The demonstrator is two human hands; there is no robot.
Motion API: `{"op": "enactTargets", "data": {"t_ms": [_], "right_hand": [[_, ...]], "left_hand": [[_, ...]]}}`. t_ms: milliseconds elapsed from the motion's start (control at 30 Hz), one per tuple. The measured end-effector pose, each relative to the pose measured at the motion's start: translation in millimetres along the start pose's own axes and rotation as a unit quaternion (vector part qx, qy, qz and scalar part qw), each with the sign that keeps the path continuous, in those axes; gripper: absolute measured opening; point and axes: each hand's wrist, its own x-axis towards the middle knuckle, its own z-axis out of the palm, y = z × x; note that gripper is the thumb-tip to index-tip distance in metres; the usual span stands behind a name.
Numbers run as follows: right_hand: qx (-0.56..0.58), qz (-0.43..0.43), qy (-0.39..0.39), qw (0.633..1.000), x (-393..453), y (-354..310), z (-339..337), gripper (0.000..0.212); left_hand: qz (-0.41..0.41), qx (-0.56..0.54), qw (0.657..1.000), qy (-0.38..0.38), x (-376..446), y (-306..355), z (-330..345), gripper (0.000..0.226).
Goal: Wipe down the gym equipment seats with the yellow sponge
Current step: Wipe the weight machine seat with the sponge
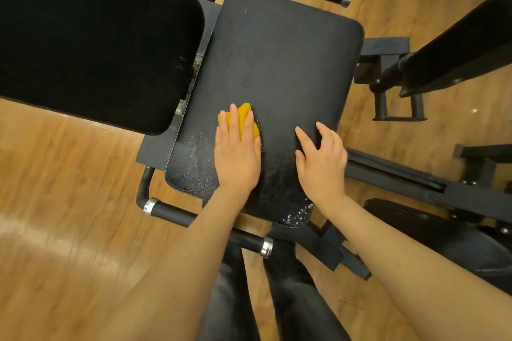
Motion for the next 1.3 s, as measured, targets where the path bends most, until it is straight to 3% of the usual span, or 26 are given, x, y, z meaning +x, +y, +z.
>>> {"op": "enactTargets", "data": {"t_ms": [100,267,333,467,600,767,967,1200,1300], "right_hand": [[0.011,-0.004,-0.002,1.0,0.3,0.9,-4.6,0.046],[0.035,0.004,-0.013,0.999,-1.0,-0.1,-7.6,0.044],[0.037,0.0,-0.012,0.999,-1.9,0.2,-7.4,0.045],[0.038,-0.004,-0.017,0.999,-3.8,0.2,-5.1,0.047],[0.04,-0.004,-0.01,0.999,-5.0,-0.8,-1.8,0.048],[0.041,-0.004,-0.019,0.999,-6.4,-0.3,-2.2,0.049],[0.053,-0.007,-0.038,0.998,-7.1,-0.6,-6.3,0.05],[0.043,-0.006,-0.044,0.998,-7.8,-1.5,-5.3,0.053],[0.041,-0.005,-0.049,0.998,-7.7,-2.1,-2.5,0.054]], "left_hand": [[-0.001,-0.012,1.0,0.013,-30.4,19.7,11.6,0.057],[0.171,0.033,0.985,-0.017,-72.0,19.2,23.0,0.056],[0.194,0.07,0.978,-0.016,-54.8,-1.8,15.8,0.056],[0.066,0.065,0.996,-0.016,-20.5,-39.3,-6.4,0.057],[-0.047,-0.016,0.998,0.031,-37.4,-11.7,3.4,0.057],[0.035,0.013,0.999,-0.003,-101.0,13.6,28.2,0.063],[-0.237,-0.046,0.97,0.039,-44.0,-44.3,6.5,0.064],[-0.28,-0.132,0.95,0.044,-90.3,-1.6,13.6,0.065],[-0.294,-0.155,0.942,0.042,-80.2,-13.7,15.2,0.068]]}}
